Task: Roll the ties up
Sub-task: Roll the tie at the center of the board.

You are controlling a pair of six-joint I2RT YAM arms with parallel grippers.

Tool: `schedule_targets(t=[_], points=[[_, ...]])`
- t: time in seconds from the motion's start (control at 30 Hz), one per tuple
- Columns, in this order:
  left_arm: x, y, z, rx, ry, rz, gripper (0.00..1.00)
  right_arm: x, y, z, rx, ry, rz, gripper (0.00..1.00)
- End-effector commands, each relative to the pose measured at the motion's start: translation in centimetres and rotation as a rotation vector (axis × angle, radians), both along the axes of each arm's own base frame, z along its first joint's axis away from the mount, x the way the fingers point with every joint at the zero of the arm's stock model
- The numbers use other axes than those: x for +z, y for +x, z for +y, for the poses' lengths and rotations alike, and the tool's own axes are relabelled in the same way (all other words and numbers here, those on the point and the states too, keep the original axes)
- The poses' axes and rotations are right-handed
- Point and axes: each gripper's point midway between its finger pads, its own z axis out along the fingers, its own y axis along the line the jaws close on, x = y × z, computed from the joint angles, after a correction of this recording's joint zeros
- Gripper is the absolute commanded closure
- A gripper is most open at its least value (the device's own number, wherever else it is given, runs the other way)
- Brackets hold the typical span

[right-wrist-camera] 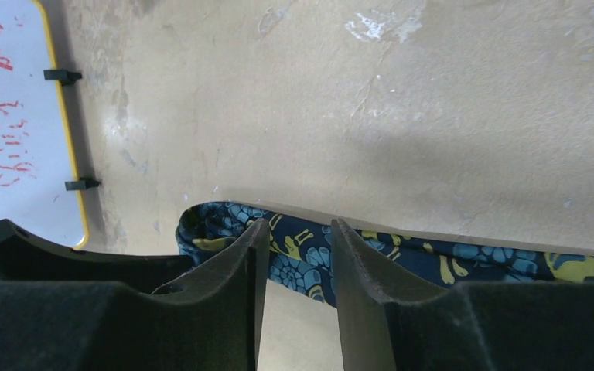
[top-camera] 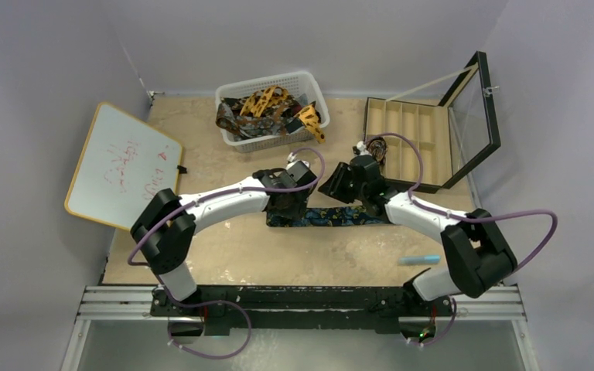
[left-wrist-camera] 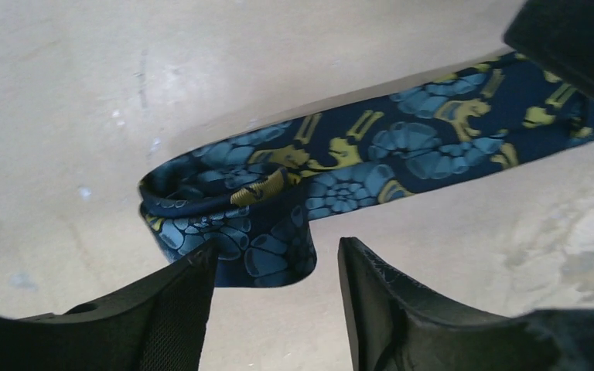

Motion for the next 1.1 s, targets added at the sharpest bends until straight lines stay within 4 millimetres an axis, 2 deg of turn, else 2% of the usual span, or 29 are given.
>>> schedule_targets(t=[0.0,0.07,0.17,0.27,0.33,0.43,0.5,0.63,0.67,0.7,0.73,0.83,0.93,1.07], points=[[1.0,0.4,-4.6,-0.071,-0.181,0.013,0.40,1.0,0.3,-1.0,-0.027,0.025,-0.026,0.61],[0.9,0.0,-5.6,-0.095,-0.228,0.035,0.36,0.9,0.2,-1.4,-0.024,0.023,-0.026,0.59],[2.0,-0.3,-6.5,-0.111,-0.297,0.035,0.34,1.1,0.1,-1.4,0.024,0.031,-0.041,0.54],[4.5,-0.1,-6.1,-0.096,-0.358,-0.026,0.27,2.0,0.2,-1.4,0.075,0.038,-0.093,0.40],[6.1,0.3,-5.2,-0.083,-0.412,-0.052,0.22,3.1,0.3,-1.0,0.125,0.048,-0.149,0.34],[8.2,0.5,-3.4,-0.066,-0.489,-0.080,0.19,4.8,0.7,-0.1,0.237,0.028,-0.251,0.30],[9.5,0.6,-1.8,-0.044,-0.522,-0.115,0.18,6.5,1.5,0.6,0.315,0.009,-0.382,0.28],[11.1,0.6,2.8,0.036,-0.564,-0.171,0.13,8.5,-0.4,2.8,0.594,-0.014,-0.644,0.23],[11.0,0.6,4.1,0.063,-0.561,-0.176,0.11,8.5,-1.0,3.5,0.678,-0.050,-0.713,0.04],[10.6,0.7,5.3,0.091,-0.558,-0.174,0.10,8.1,-1.5,4.3,0.772,-0.107,-0.777,0.02],[10.3,0.7,6.4,0.108,-0.564,-0.165,0.10,7.7,-2.0,5.2,0.860,-0.179,-0.820,0.01],[9.3,1.3,9.6,0.179,-0.606,-0.144,0.10,4.8,-2.7,8.0,1.050,-0.360,-0.856,0.01],[8.5,1.2,11.1,0.209,-0.645,-0.128,0.10,2.4,-3.1,9.3,1.182,-0.431,-0.847,0.01],[7.6,0.8,12.0,0.225,-0.666,-0.111,0.10,1.4,-3.8,10.3,1.282,-0.472,-0.868,0.01]])
